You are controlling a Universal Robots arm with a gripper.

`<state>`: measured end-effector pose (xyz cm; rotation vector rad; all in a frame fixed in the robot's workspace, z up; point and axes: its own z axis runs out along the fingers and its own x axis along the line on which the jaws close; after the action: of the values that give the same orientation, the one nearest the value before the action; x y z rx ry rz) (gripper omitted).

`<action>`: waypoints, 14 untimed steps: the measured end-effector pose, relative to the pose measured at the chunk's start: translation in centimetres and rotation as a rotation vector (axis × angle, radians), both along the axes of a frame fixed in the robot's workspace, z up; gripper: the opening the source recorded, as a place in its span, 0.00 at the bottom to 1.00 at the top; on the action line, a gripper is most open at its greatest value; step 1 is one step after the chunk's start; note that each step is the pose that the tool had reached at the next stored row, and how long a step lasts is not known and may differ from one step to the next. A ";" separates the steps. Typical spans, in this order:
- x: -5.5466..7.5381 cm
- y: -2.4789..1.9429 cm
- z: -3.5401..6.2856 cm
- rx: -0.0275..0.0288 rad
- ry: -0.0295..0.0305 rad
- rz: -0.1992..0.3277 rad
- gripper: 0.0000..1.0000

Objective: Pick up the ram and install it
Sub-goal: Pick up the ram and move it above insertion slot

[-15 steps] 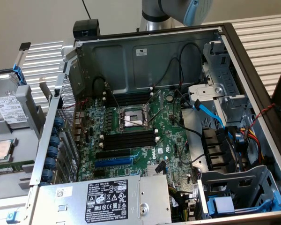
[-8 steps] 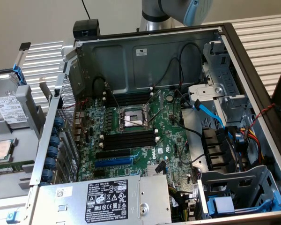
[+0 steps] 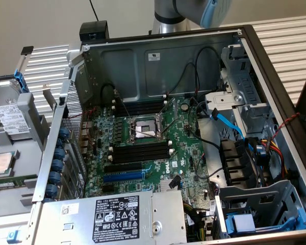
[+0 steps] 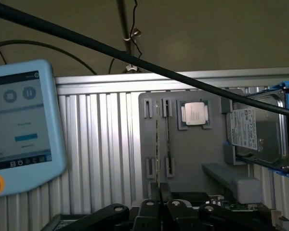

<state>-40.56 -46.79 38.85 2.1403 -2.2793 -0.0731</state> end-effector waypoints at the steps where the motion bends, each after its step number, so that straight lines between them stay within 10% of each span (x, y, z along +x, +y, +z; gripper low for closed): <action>1: 0.3 0.01 0.02 0.0000 -0.0001 0.000 0.12; 14: 4.2 0.10 0.19 0.0000 0.0000 0.000 0.12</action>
<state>-36.36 -46.70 39.03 2.1403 -2.2793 -0.0732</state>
